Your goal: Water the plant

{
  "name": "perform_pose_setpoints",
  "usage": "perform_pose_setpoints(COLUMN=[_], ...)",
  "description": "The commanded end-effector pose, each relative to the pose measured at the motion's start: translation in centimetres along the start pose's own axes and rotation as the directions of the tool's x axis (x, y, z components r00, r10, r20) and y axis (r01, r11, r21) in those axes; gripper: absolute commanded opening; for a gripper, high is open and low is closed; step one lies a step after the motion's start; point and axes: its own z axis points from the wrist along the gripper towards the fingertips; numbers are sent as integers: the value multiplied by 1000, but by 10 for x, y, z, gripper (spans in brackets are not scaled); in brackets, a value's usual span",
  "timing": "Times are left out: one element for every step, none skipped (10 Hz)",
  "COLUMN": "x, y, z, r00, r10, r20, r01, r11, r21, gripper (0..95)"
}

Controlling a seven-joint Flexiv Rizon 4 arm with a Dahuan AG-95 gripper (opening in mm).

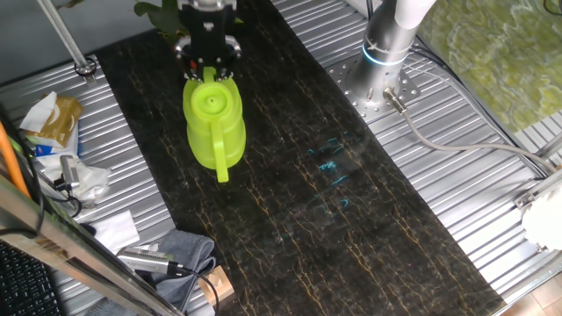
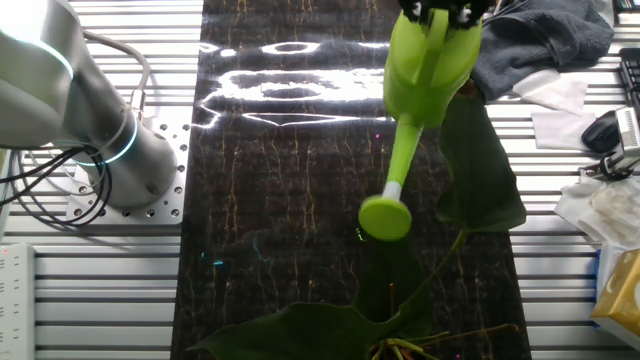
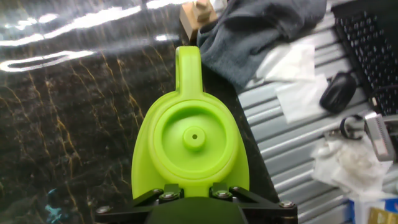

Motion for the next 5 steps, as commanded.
perform_pose_setpoints(x=[-9,-11,-15,-19,-23], y=[2,2,1,1,1], z=[1,2,4,6,8], r00=[999,999,999,999,998], r10=[20,22,16,7,-2], r20=[-35,-41,-46,-54,-62], r01=[-20,-23,-16,-8,1], r11=[1000,1000,1000,1000,1000], r21=[-7,-7,-11,-14,-18], gripper=[0,0,0,0,0])
